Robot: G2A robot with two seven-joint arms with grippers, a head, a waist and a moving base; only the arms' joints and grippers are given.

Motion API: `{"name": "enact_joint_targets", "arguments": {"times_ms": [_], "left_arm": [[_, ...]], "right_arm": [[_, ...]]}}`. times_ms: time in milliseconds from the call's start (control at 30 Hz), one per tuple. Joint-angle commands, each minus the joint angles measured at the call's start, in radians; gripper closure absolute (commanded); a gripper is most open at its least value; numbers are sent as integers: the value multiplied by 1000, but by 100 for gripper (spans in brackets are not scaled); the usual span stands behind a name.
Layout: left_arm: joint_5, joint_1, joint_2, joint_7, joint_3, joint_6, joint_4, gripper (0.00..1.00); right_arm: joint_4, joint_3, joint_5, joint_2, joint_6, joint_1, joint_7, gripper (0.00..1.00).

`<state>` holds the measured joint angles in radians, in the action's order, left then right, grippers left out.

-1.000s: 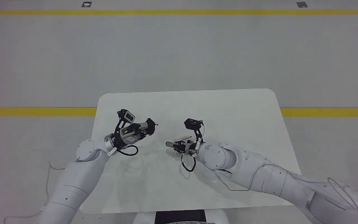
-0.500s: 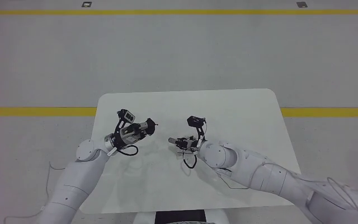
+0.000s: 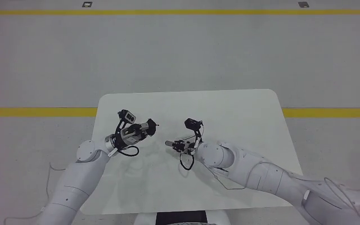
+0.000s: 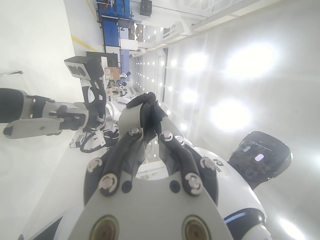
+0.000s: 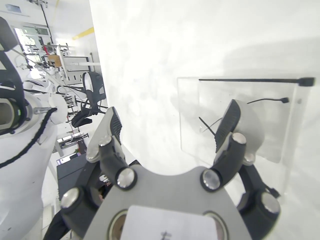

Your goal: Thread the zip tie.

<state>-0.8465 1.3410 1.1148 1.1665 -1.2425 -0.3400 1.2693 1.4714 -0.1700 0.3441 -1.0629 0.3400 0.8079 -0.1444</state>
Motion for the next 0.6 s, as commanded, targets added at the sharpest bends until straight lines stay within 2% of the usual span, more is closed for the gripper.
{"name": "enact_joint_targets", "arguments": {"times_ms": [0,233,300,567], "left_arm": [[0,0,0,0,0,0,0,100],[0,0,0,0,0,0,0,100],[0,0,0,0,0,0,0,100],[0,0,0,0,0,0,0,100]], "right_arm": [[5,0,40,-2,0,0,27,0],[11,0,86,7,0,4,76,0],[10,0,91,11,0,6,90,7],[2,0,117,15,0,16,118,20]]}}
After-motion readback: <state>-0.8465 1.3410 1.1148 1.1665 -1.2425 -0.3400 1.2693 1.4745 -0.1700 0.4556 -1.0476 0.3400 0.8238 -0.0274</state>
